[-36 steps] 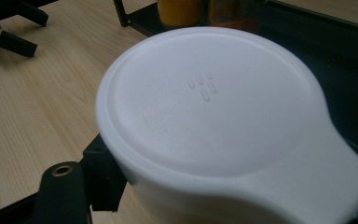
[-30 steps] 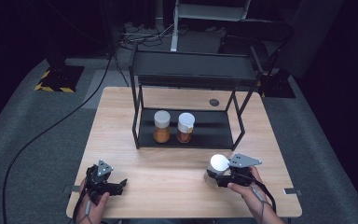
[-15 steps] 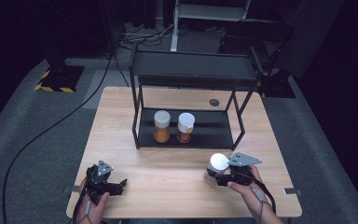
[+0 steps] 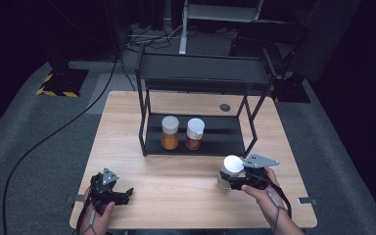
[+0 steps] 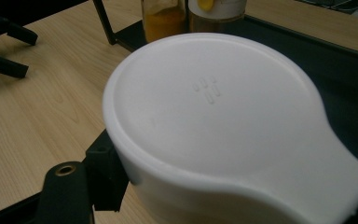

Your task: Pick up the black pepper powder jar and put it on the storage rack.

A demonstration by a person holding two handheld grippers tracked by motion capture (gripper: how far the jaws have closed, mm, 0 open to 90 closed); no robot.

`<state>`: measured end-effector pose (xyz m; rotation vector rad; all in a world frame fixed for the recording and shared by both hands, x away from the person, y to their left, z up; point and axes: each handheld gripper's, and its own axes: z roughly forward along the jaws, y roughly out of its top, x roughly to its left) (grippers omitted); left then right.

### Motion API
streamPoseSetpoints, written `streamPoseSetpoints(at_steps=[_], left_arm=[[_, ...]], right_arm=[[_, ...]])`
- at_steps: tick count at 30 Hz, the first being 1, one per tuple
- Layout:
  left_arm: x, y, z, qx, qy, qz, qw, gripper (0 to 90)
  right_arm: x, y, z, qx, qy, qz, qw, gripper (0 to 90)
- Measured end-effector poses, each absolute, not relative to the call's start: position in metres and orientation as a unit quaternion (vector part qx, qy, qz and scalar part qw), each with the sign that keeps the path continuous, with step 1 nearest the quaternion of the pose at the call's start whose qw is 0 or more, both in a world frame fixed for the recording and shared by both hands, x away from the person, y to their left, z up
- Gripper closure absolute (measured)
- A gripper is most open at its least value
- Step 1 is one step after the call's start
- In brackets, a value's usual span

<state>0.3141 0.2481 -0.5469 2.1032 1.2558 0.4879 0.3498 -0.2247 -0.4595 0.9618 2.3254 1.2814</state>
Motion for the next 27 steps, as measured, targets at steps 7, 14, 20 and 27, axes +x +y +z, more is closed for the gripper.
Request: streamPoseSetpoints(at_steps=[7, 14, 20, 27], left_arm=[[0.314, 0.248, -0.547, 0.799, 0.477, 0.185, 0.316, 0.2], [0.314, 0.248, -0.547, 0.799, 0.477, 0.185, 0.317, 0.3], [0.314, 0.248, -0.547, 0.799, 0.477, 0.185, 0.316, 0.2], [0.314, 0.248, -0.547, 0.798, 0.477, 0.185, 0.317, 0.3]], right_arm=[[0.353, -0.225, -0.448, 0.336, 0.812, 0.446, 0.17, 30.8], [0.357, -0.224, -0.439, 0.336, 0.811, 0.446, 0.175, 30.8], [0.361, -0.223, -0.43, 0.335, 0.81, 0.447, 0.178, 30.8], [0.366, -0.222, -0.422, 0.337, 0.809, 0.446, 0.181, 30.8]])
